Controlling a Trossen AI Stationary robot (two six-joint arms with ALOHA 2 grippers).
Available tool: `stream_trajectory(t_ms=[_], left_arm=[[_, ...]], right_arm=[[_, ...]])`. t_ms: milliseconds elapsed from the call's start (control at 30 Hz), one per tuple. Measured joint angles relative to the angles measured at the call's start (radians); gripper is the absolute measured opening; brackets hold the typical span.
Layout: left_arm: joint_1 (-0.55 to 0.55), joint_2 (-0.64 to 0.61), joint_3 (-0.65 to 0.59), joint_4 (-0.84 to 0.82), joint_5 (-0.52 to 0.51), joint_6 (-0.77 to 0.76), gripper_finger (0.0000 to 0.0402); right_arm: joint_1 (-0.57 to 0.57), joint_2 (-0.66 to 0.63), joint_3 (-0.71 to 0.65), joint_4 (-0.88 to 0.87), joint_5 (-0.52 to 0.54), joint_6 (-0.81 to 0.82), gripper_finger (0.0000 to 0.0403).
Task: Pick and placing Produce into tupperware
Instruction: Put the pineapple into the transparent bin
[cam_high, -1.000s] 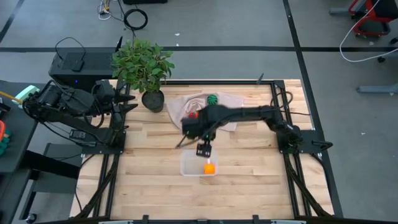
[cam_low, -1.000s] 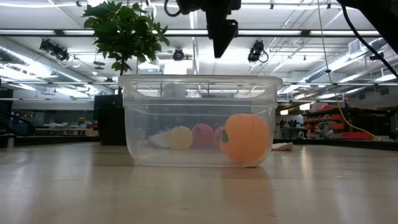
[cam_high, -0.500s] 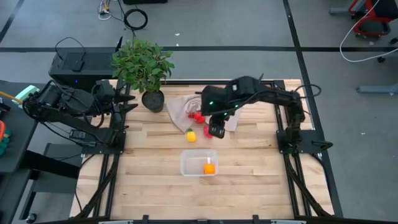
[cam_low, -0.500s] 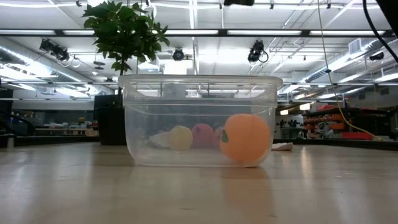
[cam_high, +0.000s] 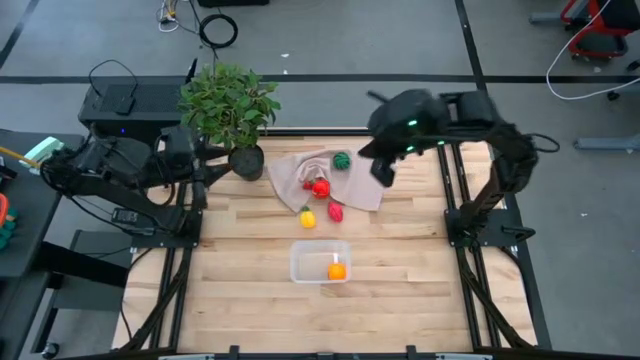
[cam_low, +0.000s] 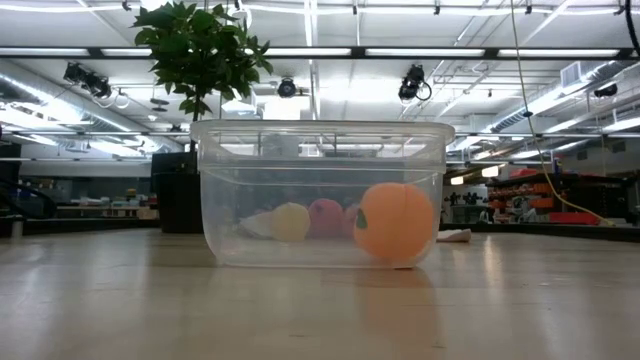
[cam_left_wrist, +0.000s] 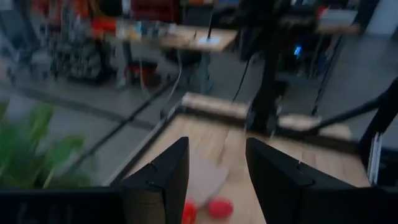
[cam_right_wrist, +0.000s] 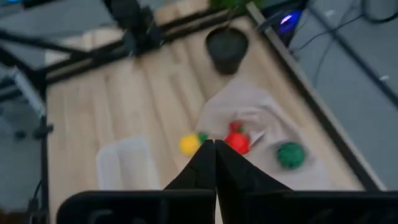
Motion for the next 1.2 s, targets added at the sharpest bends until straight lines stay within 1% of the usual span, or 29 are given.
stream_trajectory(t_ms=[67,167,233,333,433,533,600,733,900,1000,1200], left_arm=[[0.000,0.023,0.000,0.121,0.003,0.061,0.0167],[0.001,0.062,0.000,0.293,0.054,0.148,0.0167],[0.001,0.097,0.000,0.392,0.066,0.196,0.0167],[0.001,0.151,-0.001,0.482,0.068,0.238,0.0167],[0.007,0.209,-0.001,0.518,0.068,0.231,0.0167],[0.026,0.274,-0.001,0.522,0.086,0.160,0.0167],[0.048,0.317,-0.002,0.546,0.142,0.134,0.0167],[0.090,0.398,-0.002,0.681,0.272,0.121,0.0167],[0.152,0.474,-0.002,0.780,0.368,0.073,0.0167],[0.178,0.501,-0.002,0.807,0.397,0.038,0.0163],[0.212,0.525,-0.002,0.826,0.409,0.031,0.0156]], right_arm=[[-0.001,-0.038,0.000,-0.002,0.026,0.007,0.0003],[-0.001,-0.085,0.000,-0.009,0.065,0.017,0.0002],[-0.001,-0.108,0.000,-0.021,0.083,0.025,0.0002],[-0.001,-0.139,0.000,-0.046,0.110,0.026,0.0002],[0.004,-0.168,0.000,-0.070,0.142,0.025,0.0001],[0.007,-0.201,0.000,-0.067,0.159,0.012,0.0001],[0.007,-0.229,0.000,-0.067,0.163,0.005,0.0001],[0.006,-0.293,0.000,-0.050,0.168,-0.014,0.0000],[0.007,-0.394,0.000,-0.036,0.151,-0.024,0.0000],[0.007,-0.464,0.000,-0.036,0.150,-0.024,0.0000],[0.007,-0.616,-0.031,-0.036,0.147,0.002,0.0000]])
